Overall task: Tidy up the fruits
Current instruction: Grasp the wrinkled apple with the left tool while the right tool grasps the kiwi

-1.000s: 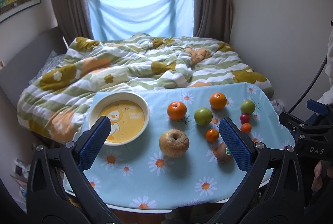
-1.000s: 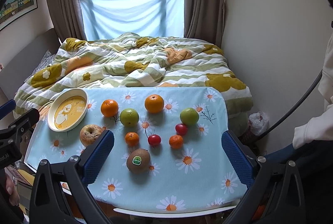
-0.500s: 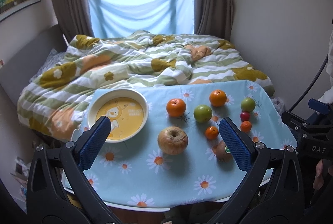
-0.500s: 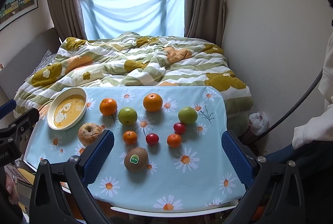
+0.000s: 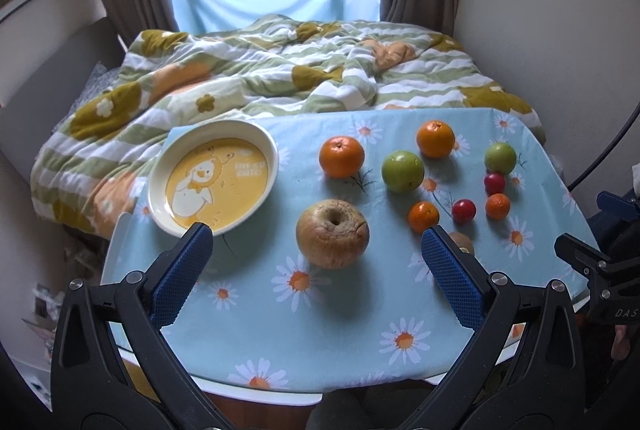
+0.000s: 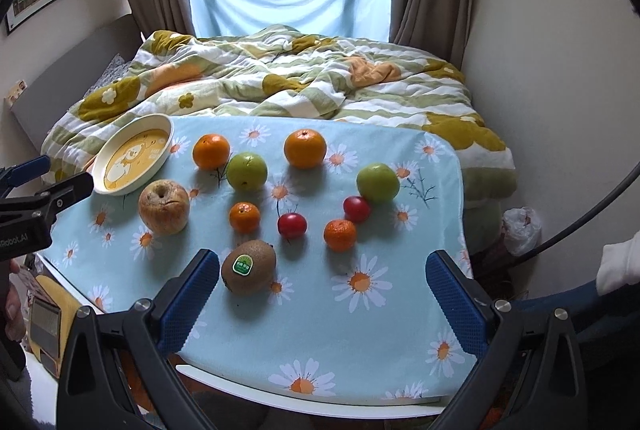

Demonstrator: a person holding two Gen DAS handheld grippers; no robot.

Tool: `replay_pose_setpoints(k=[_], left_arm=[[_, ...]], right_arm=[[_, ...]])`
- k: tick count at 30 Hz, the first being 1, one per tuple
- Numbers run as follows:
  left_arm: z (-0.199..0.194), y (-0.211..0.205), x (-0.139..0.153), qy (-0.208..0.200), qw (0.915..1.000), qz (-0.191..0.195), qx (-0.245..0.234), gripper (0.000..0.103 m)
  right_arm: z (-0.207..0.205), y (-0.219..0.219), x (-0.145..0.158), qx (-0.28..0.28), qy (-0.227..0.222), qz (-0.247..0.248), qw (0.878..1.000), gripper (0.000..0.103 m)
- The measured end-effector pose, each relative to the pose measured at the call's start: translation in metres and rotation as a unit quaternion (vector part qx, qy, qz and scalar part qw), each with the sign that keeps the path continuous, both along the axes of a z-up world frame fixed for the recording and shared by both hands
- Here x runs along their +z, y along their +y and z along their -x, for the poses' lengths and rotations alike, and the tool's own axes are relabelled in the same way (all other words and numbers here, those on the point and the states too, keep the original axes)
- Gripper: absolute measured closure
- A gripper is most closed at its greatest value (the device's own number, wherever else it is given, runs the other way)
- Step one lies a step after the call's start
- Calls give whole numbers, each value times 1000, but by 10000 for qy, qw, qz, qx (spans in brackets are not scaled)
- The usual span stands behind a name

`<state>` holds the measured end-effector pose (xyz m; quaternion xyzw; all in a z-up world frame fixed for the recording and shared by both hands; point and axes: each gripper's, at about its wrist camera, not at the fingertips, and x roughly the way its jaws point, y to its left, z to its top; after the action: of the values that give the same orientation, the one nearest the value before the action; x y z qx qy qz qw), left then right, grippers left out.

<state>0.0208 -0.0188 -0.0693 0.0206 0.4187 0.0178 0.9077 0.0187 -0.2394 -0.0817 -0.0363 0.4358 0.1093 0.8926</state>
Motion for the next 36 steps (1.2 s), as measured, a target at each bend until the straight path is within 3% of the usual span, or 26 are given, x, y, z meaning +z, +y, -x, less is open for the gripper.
replay_pose_setpoints(k=[9, 21, 23, 27, 36], left_arm=[[-34, 7, -55, 480, 9988, 113, 28, 0], [-74, 0, -115, 982, 9938, 149, -504, 3], [-77, -1, -121, 1056, 9928, 131, -545, 4], [-79, 0, -130, 1164, 9906, 192, -692, 21], [-75, 1, -130, 1123, 9903, 242, -779, 22]], right_arm=[[-4, 20, -49, 286, 308, -109, 9991, 0], [-15, 53, -98, 224, 751, -173, 9968, 2], [-18, 56, -100, 193, 795, -203, 9964, 3], [-21, 62, -103, 177, 837, -173, 9962, 3], [-36, 71, -109, 152, 928, -181, 9954, 15]])
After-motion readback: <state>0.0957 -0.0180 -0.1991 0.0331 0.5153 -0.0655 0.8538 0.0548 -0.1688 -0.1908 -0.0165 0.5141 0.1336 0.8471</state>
